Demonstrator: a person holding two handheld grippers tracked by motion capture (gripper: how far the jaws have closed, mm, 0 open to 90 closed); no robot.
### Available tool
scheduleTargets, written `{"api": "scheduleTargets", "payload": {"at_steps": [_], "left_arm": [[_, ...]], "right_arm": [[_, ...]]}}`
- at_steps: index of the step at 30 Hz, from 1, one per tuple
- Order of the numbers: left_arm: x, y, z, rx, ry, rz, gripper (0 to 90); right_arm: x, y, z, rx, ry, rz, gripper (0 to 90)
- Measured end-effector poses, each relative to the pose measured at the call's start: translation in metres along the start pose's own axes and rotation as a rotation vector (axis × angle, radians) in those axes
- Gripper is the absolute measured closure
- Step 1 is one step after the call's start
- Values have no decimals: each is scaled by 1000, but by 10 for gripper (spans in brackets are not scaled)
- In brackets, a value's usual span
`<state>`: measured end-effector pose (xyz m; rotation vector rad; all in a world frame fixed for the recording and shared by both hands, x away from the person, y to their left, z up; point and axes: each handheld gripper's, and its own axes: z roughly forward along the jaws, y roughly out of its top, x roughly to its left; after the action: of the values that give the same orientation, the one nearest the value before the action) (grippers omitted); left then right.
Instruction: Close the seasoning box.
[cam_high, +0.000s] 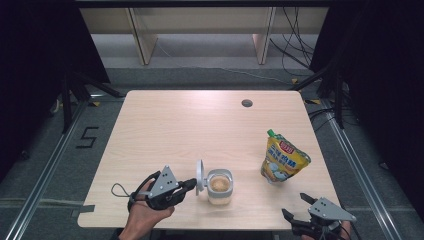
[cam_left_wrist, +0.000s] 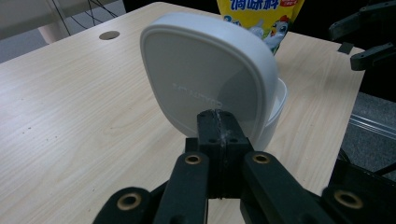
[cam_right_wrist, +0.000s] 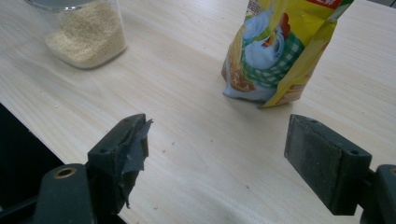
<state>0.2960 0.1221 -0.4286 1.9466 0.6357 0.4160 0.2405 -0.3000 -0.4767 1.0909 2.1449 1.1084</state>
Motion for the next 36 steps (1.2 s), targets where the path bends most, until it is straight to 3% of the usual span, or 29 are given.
{"api": "scheduleTargets", "payload": {"at_steps": [1,6,7,8,9,10,12,14,21,26,32,35,36], "left_arm": [[-1,1,1,1,-2,-5,890],[-4,6,5,-2,-9,14,890],[-6,7,5,0,-7,2,890],[-5,9,6,5,-14,26,890],[-7,10,8,-5,-19,10,890],[-8,11,9,1,-17,28,890],[-11,13,13,-2,-27,13,890],[-11,16,15,0,-33,40,890],[-11,17,12,-12,-31,25,884],[-5,14,3,-42,-52,-39,805],[1,5,-5,-54,-54,-67,634],[5,-2,-8,-55,-39,-73,573],[6,-5,-10,-48,-33,-82,553]], "right_arm": [[-1,0,0,-4,-3,-19,226],[-1,0,0,-5,-4,-18,226],[-1,0,1,-4,-2,-18,226],[-1,0,1,-4,-1,-18,226],[-1,0,1,-3,-2,-20,226],[-1,0,1,-3,-1,-19,226],[-1,0,1,-3,-1,-20,226],[-1,0,0,-3,-1,-20,226],[0,0,0,6,8,-3,227],[0,0,0,3,-4,-17,227],[0,1,0,0,-12,-40,228],[1,0,0,15,4,-6,228],[4,0,-2,31,-1,36,228]]}}
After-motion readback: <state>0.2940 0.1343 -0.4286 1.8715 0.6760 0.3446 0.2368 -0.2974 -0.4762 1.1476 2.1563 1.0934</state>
